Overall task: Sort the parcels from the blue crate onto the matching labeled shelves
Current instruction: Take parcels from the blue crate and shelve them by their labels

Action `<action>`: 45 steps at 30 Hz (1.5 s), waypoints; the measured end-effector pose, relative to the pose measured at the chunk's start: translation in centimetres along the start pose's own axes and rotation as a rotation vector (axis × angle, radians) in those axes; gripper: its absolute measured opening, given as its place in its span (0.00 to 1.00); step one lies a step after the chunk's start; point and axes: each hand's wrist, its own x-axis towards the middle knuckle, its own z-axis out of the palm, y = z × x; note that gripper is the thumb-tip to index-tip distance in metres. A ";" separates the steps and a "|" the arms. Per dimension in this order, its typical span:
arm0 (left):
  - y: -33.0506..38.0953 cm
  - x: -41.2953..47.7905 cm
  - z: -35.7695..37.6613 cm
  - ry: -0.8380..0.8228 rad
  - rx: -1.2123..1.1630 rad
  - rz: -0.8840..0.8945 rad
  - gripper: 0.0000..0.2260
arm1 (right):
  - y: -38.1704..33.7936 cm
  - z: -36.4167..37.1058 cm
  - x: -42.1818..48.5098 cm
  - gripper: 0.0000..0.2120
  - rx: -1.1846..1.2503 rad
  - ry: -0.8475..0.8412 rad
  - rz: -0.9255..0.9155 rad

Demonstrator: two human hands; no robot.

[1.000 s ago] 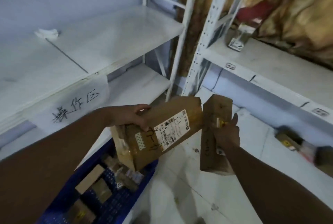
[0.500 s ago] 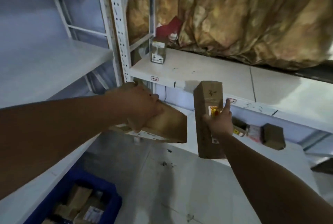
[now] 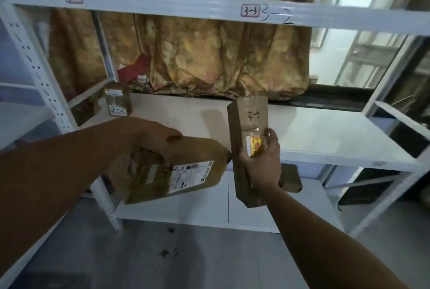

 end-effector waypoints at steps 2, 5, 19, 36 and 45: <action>0.8 1.1 -0.3 -0.023 -0.125 0.017 0.40 | -0.7 -1.4 1.1 0.42 0.037 0.066 -0.022; 1.9 2.9 -0.2 -0.003 -0.261 0.070 0.39 | -2.1 -2.9 2.5 0.41 0.109 0.146 -0.029; 0.2 5.5 -4.8 -0.009 -0.653 0.387 0.36 | -9.0 -3.5 6.4 0.47 0.080 0.096 -0.082; -2.7 6.7 -7.8 -0.229 -0.192 0.374 0.25 | -15.5 0.9 6.5 0.42 -0.628 -0.207 -0.156; -6.4 9.0 -9.0 0.030 -0.623 0.365 0.09 | -24.5 -2.0 9.4 0.41 0.003 0.520 -0.526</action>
